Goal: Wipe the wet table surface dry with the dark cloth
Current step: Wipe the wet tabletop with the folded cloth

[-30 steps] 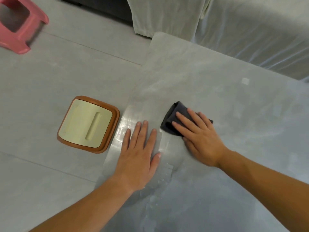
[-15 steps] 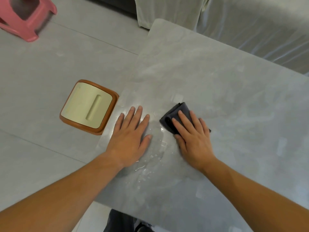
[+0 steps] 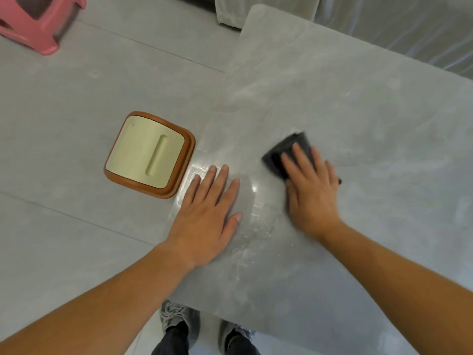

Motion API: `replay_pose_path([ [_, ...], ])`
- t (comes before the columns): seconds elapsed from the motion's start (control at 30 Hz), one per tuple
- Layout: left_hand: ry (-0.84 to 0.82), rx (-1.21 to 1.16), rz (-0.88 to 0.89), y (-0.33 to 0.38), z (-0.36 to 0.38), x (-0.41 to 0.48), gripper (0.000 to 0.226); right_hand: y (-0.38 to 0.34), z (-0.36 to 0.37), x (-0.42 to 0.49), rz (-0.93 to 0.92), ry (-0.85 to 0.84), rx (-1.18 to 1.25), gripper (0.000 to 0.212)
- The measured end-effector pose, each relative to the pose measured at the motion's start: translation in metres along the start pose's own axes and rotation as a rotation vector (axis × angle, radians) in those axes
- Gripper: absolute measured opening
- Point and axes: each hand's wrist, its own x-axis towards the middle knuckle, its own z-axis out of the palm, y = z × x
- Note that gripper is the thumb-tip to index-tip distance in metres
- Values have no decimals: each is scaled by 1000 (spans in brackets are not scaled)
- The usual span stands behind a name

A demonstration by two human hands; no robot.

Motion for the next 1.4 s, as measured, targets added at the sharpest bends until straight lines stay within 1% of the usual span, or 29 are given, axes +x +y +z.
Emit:
replay_pose_path([
  [0.07, 1, -4, 1, 0, 0, 1, 66, -16, -2, 51, 220, 49, 41, 53],
  [0.1, 4, -11, 3, 0, 0, 2, 66, -28, -1, 71, 286, 47, 47, 54],
  [0.13, 7, -23, 7, 0, -1, 2, 66, -40, 2, 83, 290, 41, 36, 55],
  [0.17, 4, -34, 9, 0, -2, 2, 67, -52, 6, 86, 230, 28, 16, 56],
  [0.23, -2, -51, 7, 1, -3, -3, 67, -65, 14, 70, -12, -25, -24, 55],
  [0.27, 6, -65, 2, 2, -4, -5, 68, -63, 16, 59, -136, -55, -45, 55],
  [0.33, 4, -100, -10, 4, -5, -9, 70, -51, 11, 56, -296, -140, -67, 54],
  [0.37, -7, -108, -7, 4, -4, -11, 70, -44, 9, 66, -330, -155, -74, 54],
  [0.4, -15, -108, 0, 4, -2, -13, 70, -41, 6, 80, -323, -140, -74, 54],
  [0.43, -18, -107, 5, 4, -1, -14, 70, -42, 4, 95, -274, -114, -60, 54],
  [0.53, -16, -105, 8, 1, 3, -15, 71, -69, 10, 128, -50, -32, -27, 53],
  [0.57, -17, -102, 13, 0, 4, -15, 70, -78, 13, 129, -23, -15, -38, 55],
  [0.6, -19, -99, 18, -1, 4, -15, 69, -84, 16, 125, -44, -10, -50, 56],
  [0.63, -19, -93, 22, -1, 4, -16, 70, -86, 18, 116, -112, -21, -56, 56],
  [0.73, -19, -80, 14, 0, 1, -18, 73, -66, 14, 72, -421, -134, -121, 56],
  [0.77, -16, -81, 5, 0, 1, -19, 73, -56, 10, 61, -491, -178, -139, 55],
  [0.8, -11, -79, -1, 1, 1, -21, 73, -44, 6, 57, -532, -194, -151, 54],
  [0.83, -5, -71, -3, 2, 3, -23, 72, -31, 3, 57, -532, -184, -156, 53],
  [0.87, 2, -60, -4, 2, 4, -25, 72, -18, 1, 60, -478, -158, -151, 54],
  [0.93, 10, -53, -7, 3, 7, -26, 72, 0, -5, 66, -241, -96, -92, 54],
  [1.0, 8, -46, -10, 4, 8, -27, 72, -2, -4, 57, -6, -36, -26, 56],
  [1.03, 6, -37, -11, 5, 9, -26, 71, -10, -1, 44, 55, 1, -19, 58],
  [1.07, 8, -26, -15, 6, 8, -26, 71, -19, 4, 26, 58, 25, -22, 59],
  [1.1, 8, -17, -18, 6, 7, -26, 70, -26, 8, 6, 15, 22, -28, 60],
  [1.17, 2, -13, -14, 8, 7, -26, 68, -24, 12, -30, -130, -45, -40, 58],
  [1.23, -4, -12, 2, 9, 7, -28, 67, -3, 6, -40, -237, -93, -49, 55],
  [1.27, -5, -3, 6, 10, 8, -29, 67, 7, 3, -37, -222, -88, -49, 54],
  [1.3, -7, 6, 7, 10, 9, -30, 67, 14, 1, -33, -161, -75, -44, 53],
  [1.4, -14, 0, -5, 9, 11, -34, 68, 5, 2, -32, 102, -11, 18, 54],
])
